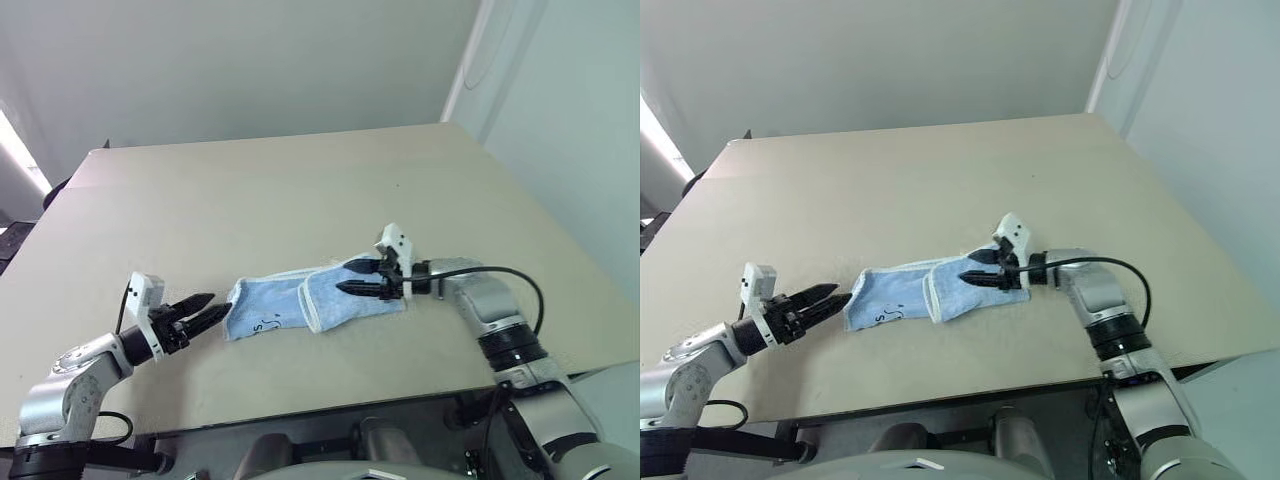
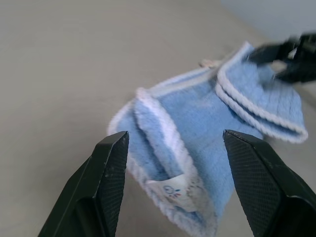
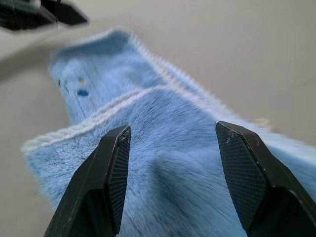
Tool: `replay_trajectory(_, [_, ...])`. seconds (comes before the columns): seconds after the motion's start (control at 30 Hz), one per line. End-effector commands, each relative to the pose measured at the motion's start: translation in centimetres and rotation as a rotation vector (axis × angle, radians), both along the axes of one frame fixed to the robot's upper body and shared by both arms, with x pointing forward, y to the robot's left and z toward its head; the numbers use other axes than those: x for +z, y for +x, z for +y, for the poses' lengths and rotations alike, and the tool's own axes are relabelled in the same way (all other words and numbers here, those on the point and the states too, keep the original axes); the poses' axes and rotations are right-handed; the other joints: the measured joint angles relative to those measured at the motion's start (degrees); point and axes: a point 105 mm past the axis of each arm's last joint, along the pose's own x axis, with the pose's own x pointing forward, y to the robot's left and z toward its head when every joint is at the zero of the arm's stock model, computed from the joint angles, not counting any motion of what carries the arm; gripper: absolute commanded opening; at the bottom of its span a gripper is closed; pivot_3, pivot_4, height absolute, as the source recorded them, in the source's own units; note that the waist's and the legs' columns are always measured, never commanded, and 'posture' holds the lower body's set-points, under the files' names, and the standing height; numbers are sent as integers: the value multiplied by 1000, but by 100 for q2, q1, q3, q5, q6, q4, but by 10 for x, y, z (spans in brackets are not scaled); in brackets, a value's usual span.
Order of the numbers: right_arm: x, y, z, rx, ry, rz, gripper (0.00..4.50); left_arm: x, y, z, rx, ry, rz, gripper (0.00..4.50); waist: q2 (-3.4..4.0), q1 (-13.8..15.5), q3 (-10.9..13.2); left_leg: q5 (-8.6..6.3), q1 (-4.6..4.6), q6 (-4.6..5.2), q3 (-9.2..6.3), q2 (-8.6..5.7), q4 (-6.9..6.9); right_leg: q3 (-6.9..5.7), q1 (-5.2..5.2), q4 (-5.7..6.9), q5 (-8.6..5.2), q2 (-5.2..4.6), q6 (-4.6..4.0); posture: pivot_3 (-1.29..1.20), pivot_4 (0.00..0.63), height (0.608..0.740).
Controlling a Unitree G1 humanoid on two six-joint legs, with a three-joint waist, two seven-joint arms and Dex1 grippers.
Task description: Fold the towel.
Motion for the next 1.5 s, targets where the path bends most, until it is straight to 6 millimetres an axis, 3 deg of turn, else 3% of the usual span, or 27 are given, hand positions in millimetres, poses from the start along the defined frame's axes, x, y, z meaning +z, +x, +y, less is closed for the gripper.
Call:
replay_trajectory(0.03, [-15, 13, 4, -49, -93, -68, 2834, 1, 1, 3, 6, 47, 30, 3221, 0, 3, 0, 0, -2, 0, 0, -1, 0, 0, 0, 0, 0, -1, -1, 0, 0, 740])
replay_trajectory(0.13, [-23, 19, 5, -79, -123, -90, 2834, -15, 4, -1, 42, 56, 96, 3221, -6, -3, -5, 1, 3, -3, 0, -5, 1, 1, 5, -2, 0, -4, -4, 0, 0, 740])
replay_trajectory(0.3, [-11, 26, 9, -110, -57, -97, 2834, -20, 12, -24, 37, -80, 196, 3221, -30, -3, -20, 10, 12, -19, -5, -2, 4, 1, 13, 2, 12, 0, -22, 0, 0, 740])
replay_trajectory(0.37, [-7, 28, 10, -126, -49, -100, 2834, -32, 12, -32, 19, -45, 271, 3221, -30, 4, -21, 15, 15, -27, -6, -2, 4, 1, 13, 8, 13, 1, -24, 0, 0, 740])
replay_trajectory(0.57, [-7, 28, 7, -138, -91, -128, 2834, -49, 7, -55, -44, -57, 447, 3221, 10, 38, -48, 20, 25, -34, -12, -4, 7, -1, 32, 9, 3, 4, -14, 0, 0, 740])
replay_trajectory(0.8, [17, 35, 9, -188, -21, -155, 2834, -53, 6, -67, -85, -66, 510, 3221, 46, 61, -61, 20, 55, -33, -21, -35, 7, -1, 75, 4, -13, -16, 5, 0, 0, 740])
replay_trajectory(0.93, [36, 34, 11, -189, 44, -160, 2879, -49, 8, -67, -90, -69, 504, 2322, 47, 54, -61, 17, 64, -28, -27, -41, 4, -2, 87, -2, -22, -23, 20, 0, 0, 740])
replay_trajectory(1.13, [58, 32, 8, -185, 133, -164, 2879, -40, 10, -57, -66, -79, 492, 184, 45, 31, -61, 12, 28, -20, -29, -44, 0, -2, 47, -1, -15, -26, 41, 0, 0, 740])
replay_trajectory(1.27, [60, 35, 0, -216, 136, -161, 2879, -30, 14, -45, -23, -94, 465, 39, 45, 19, -60, 13, 0, -21, -30, -43, -4, -1, 9, 2, -1, -29, 21, 0, 0, 740])
replay_trajectory(1.5, [67, 34, -12, -243, 201, -113, 2879, -13, 14, -3, 105, -38, 448, 39, 38, -36, -55, 12, 0, -22, -30, -37, -6, -1, 6, 2, -2, -26, 21, 0, 0, 740])
